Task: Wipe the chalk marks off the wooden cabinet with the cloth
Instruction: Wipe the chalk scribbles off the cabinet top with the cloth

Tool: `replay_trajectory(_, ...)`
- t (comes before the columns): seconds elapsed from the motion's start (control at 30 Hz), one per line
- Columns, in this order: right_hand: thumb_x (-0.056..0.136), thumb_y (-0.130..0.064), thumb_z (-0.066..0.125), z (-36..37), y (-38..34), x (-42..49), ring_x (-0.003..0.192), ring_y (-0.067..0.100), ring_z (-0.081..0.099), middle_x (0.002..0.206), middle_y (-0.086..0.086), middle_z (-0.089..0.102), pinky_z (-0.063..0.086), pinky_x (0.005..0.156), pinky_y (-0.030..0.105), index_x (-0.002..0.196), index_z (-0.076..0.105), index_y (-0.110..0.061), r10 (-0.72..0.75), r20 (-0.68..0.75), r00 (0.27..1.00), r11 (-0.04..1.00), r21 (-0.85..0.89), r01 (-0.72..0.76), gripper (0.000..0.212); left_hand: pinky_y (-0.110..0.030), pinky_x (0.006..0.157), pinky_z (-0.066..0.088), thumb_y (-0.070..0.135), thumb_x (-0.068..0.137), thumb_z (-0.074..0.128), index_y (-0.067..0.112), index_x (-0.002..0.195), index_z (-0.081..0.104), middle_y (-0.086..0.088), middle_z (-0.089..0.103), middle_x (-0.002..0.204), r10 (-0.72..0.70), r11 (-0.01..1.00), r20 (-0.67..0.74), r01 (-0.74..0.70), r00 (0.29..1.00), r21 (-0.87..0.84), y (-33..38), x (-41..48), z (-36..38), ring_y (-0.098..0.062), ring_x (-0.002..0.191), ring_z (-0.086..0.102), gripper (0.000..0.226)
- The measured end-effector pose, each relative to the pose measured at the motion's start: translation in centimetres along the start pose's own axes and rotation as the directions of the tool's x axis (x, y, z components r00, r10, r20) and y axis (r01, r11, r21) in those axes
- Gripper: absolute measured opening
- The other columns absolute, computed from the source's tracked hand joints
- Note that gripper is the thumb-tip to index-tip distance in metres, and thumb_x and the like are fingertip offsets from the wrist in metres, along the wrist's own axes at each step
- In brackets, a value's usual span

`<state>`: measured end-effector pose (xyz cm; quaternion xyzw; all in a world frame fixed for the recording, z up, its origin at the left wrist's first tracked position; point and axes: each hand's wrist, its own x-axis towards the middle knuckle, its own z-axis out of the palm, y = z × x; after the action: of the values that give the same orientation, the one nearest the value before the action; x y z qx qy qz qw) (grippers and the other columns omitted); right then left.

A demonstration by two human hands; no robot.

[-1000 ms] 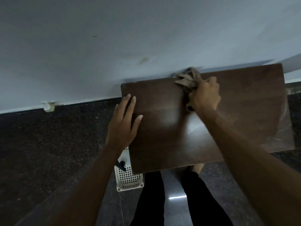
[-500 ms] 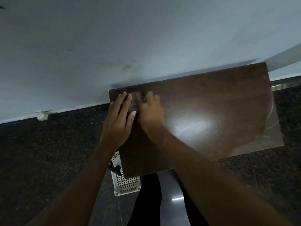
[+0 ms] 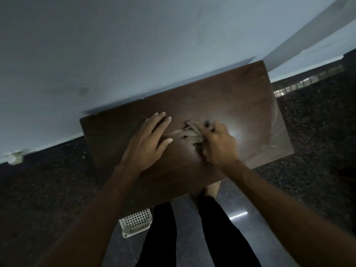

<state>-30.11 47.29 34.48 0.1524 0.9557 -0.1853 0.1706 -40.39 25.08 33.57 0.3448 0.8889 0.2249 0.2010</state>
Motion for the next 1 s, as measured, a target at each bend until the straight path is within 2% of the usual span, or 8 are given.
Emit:
replay_trajectory(0.1, 0.085, -0.017, 0.065, -2.7, 6.7, 0.0, 0.102, 0.039, 0.05, 0.115, 0.016, 0.047, 0.04, 0.067, 0.037, 0.143, 0.053, -0.025, 0.11, -0.084, 0.99, 0.991, -0.067, -0.116, 0.06, -0.041, 0.121, 0.033, 0.041, 0.1, 0.061, 0.018, 0.16, 0.036, -0.003, 0.028, 0.169, 0.025, 1.0, 0.079, -0.023, 0.997, -0.021, 2.6, 1.2, 1.4, -0.022, 0.158, 0.021, 0.068)
replay_trajectory(0.3, 0.088, -0.012, 0.059, -6.6, 14.3, 1.6, 0.109, 0.038, 0.045, 0.115, 0.013, 0.043, 0.043, 0.071, 0.043, 0.142, 0.052, -0.032, 0.365, -0.175, 0.914, 0.922, -0.071, -0.382, 0.059, -0.043, 0.12, 0.035, 0.044, 0.097, 0.065, 0.021, 0.162, 0.029, -0.001, 0.018, 0.172, 0.02, 1.0, 0.177, -0.022, 0.984, 0.012, 6.8, 3.5, 3.3, -0.021, 0.16, 0.011, 0.078)
replay_trajectory(0.47, 0.086, -0.002, 0.056, -5.1, 13.3, 0.6, 0.108, 0.037, 0.045, 0.115, 0.016, 0.047, 0.047, 0.077, 0.044, 0.137, 0.057, -0.016, 0.357, -0.194, 0.914, 0.932, 0.01, -0.362, 0.053, -0.044, 0.123, 0.03, 0.045, 0.097, 0.066, 0.021, 0.162, 0.028, -0.002, 0.015, 0.172, 0.011, 1.0, 0.209, -0.016, 0.978, 0.026, 9.3, 4.8, 4.1, -0.022, 0.16, 0.009, 0.079)
replay_trajectory(0.53, 0.084, -0.004, 0.062, -3.7, 12.4, -1.8, 0.103, 0.037, 0.048, 0.11, 0.016, 0.048, 0.048, 0.072, 0.043, 0.13, 0.06, -0.01, 0.309, -0.159, 0.938, 0.951, 0.035, -0.307, 0.046, -0.048, 0.128, 0.024, 0.046, 0.096, 0.066, 0.02, 0.162, 0.028, -0.004, 0.017, 0.172, 0.027, 0.998, 0.212, -0.04, 0.977, 0.057, 9.9, 5.1, 4.5, -0.024, 0.16, 0.01, 0.08)
replay_trajectory(0.67, 0.068, -0.014, 0.083, 1.2, 9.3, -9.1, 0.091, 0.024, 0.047, 0.106, 0.007, 0.049, 0.046, 0.054, 0.029, 0.134, 0.056, -0.023, 0.141, -0.085, 0.986, 0.99, 0.032, -0.138, 0.072, -0.048, 0.13, 0.01, 0.053, 0.095, 0.064, 0.023, 0.164, 0.022, -0.003, 0.01, 0.173, -0.012, 0.991, 0.253, -0.022, 0.967, 0.131, 9.9, 5.2, 5.2, -0.024, 0.161, 0.004, 0.086)
replay_trajectory(0.73, 0.055, -0.015, 0.087, 3.7, 7.5, -12.1, 0.091, 0.022, 0.047, 0.105, 0.004, 0.047, 0.053, 0.049, 0.031, 0.132, 0.058, -0.025, 0.108, -0.058, 0.992, 0.992, 0.064, -0.105, 0.083, -0.048, 0.129, 0.01, 0.053, 0.092, 0.067, 0.023, 0.164, 0.023, -0.003, 0.008, 0.173, -0.025, 0.99, 0.257, -0.012, 0.966, 0.139, 9.7, 4.9, 5.4, -0.025, 0.161, 0.003, 0.089)
replay_trajectory(0.93, 0.051, -0.016, 0.086, 4.4, 7.4, -13.3, 0.09, 0.026, 0.055, 0.101, 0.003, 0.051, 0.053, 0.047, 0.031, 0.126, 0.063, -0.028, 0.054, -0.069, 0.996, 0.998, 0.039, -0.052, 0.079, -0.05, 0.128, 0.011, 0.05, 0.087, 0.075, 0.023, 0.164, 0.021, -0.003, -0.001, 0.174, -0.002, 0.979, 0.303, -0.059, 0.953, 0.193, 8.9, 3.9, 5.5, -0.027, 0.161, -0.001, 0.098)
replay_trajectory(1.0, 0.056, -0.019, 0.088, 3.2, 9.9, -13.0, 0.092, 0.027, 0.053, 0.106, 0.005, 0.053, 0.051, 0.05, 0.032, 0.13, 0.062, -0.031, 0.112, -0.106, 0.988, 0.994, 0.027, -0.11, 0.079, -0.052, 0.128, 0.013, 0.05, 0.085, 0.077, 0.023, 0.163, 0.024, -0.003, 0.002, 0.174, -0.004, 0.982, 0.298, -0.052, 0.955, 0.181, 8.8, 4.0, 5.5, -0.028, 0.161, 0.001, 0.098)
